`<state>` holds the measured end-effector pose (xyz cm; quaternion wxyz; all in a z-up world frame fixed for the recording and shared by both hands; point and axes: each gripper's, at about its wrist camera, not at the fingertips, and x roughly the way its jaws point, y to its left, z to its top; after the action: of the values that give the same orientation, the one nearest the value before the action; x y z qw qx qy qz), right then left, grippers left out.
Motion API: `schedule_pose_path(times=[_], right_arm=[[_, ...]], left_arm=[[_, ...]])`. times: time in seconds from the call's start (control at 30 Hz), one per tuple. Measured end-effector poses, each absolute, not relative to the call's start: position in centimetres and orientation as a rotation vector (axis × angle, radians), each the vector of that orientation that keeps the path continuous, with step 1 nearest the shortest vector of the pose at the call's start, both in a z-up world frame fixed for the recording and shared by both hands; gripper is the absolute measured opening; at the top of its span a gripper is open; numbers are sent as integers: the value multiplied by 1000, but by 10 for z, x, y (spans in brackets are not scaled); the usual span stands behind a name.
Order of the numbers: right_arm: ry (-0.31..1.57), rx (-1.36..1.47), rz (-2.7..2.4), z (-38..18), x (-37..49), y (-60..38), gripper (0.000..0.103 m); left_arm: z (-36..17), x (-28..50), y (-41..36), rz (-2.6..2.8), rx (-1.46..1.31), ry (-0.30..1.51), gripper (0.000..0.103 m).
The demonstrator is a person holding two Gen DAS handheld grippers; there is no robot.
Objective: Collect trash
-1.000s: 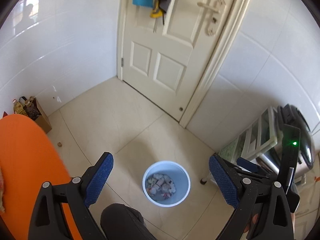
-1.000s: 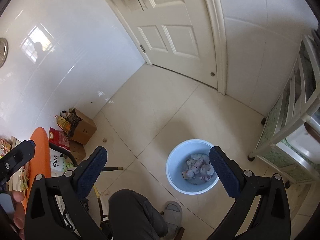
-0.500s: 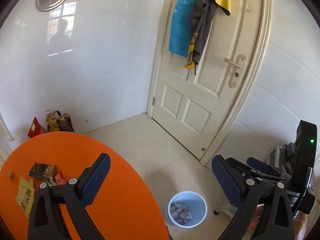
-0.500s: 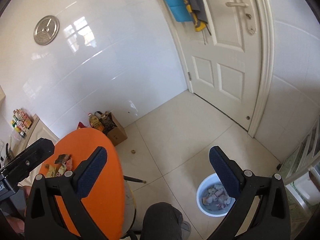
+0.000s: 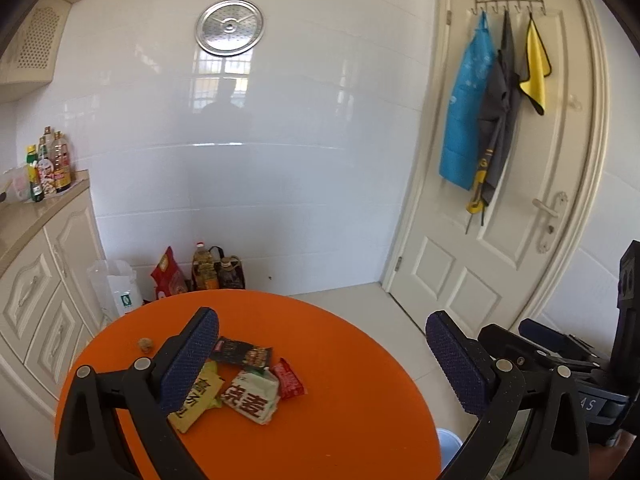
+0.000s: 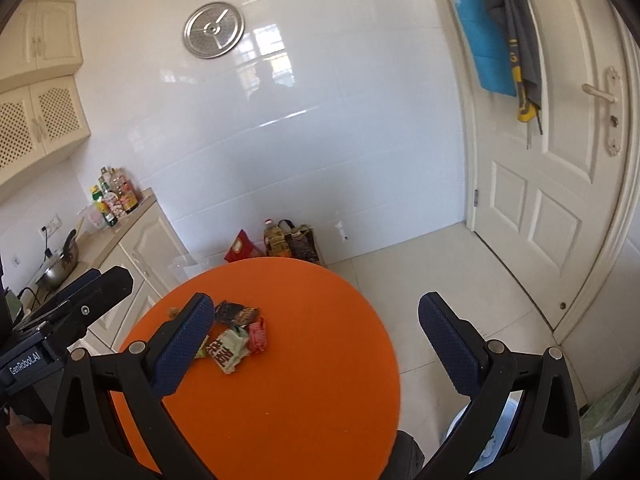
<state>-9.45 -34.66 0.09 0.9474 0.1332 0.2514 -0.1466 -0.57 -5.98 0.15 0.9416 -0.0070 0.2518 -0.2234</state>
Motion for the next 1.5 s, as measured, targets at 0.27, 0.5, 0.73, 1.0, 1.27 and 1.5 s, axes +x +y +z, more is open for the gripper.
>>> schedule_pose_path(times=[0.27, 0.5, 0.73, 1.0, 1.27, 1.5], right_arm=[[531, 168, -173, 4, -56, -288, 103], [582, 110, -107, -14, -22, -259, 103], [696, 71, -98, -54, 16, -257, 103], [864, 114, -84, -124, 43, -267, 103], [926, 128, -121, -150, 54, -277, 103], [943, 144, -139, -157, 61, -281, 103]], left_arm=[[-7, -49, -2, -291, -56, 501, 102], [-26, -57, 24, -206, -64, 542, 102], [-50, -10, 6, -168, -47, 620, 102], [-99, 60, -32, -237, 45, 750, 102], [-153, 145, -66, -301, 154, 841, 102], [-187, 225, -76, -328, 94, 934, 95]])
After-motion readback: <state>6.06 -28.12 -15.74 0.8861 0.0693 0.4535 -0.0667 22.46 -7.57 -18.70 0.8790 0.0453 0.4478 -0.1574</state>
